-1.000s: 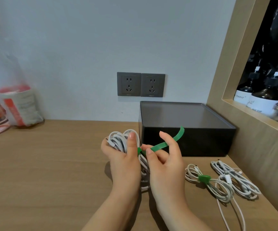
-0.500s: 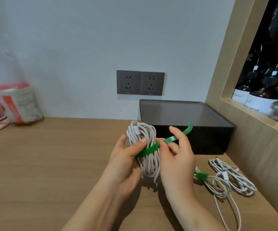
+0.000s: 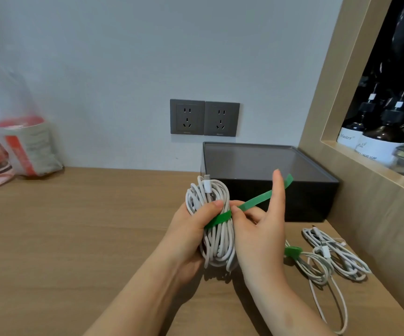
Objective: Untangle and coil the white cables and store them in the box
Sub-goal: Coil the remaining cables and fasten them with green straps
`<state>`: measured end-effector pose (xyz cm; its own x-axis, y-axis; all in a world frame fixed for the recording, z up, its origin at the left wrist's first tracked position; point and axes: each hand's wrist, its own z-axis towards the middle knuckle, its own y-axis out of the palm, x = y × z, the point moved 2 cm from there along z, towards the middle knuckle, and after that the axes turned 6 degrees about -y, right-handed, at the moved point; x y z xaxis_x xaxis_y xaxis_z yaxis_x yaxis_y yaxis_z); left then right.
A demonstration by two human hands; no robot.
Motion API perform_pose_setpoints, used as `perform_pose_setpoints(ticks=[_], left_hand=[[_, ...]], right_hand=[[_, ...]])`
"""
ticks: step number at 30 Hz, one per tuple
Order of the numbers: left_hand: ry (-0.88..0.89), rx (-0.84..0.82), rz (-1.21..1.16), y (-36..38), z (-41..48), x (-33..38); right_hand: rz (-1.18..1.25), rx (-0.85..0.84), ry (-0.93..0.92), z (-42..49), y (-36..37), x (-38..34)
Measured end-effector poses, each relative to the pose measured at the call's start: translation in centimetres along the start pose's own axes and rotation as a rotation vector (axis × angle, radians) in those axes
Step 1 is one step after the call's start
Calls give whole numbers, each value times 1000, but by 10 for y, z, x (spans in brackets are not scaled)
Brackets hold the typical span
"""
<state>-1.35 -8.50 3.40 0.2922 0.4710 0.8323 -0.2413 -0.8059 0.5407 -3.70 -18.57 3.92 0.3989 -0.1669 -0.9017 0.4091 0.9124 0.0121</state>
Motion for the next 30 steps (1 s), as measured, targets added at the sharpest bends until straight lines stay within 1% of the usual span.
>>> perform_pose_setpoints(ticks=[5,9,11,13,16,20,23,25,27,28,30], left_hand=[[33,157,-70,-3,2,-5],[174,295,123,-6,4,-2],[237,331,225,-5,3,0],[289,376,305,-5,3,1],[313,423,304,-5,2,2],[381,468,312,-1,0,2],[340,390,271,6,-1,-3],[218,288,106,6,2,-10],[68,138,-125,6,2,-13],[21,71,-219,5,2,-13],[24,1,-290,1,3,-11]], right_hand=[[-58,-35,-46,3,3,1],[-179,-122,-88,4,3,2],[-153,-146,-87,7,1,0],[-133,-132,-99,8,-1,-2],[-136,-101,-151,5,-1,-5],[-187,-117,-202,-3,5,-5],[-220,-116,-207,-5,6,-3],[-232,-98,-186,-3,5,-1],[-253,-88,-166,-1,5,1],[-266,-85,-160,0,4,1],[-274,-83,-159,3,1,3]])
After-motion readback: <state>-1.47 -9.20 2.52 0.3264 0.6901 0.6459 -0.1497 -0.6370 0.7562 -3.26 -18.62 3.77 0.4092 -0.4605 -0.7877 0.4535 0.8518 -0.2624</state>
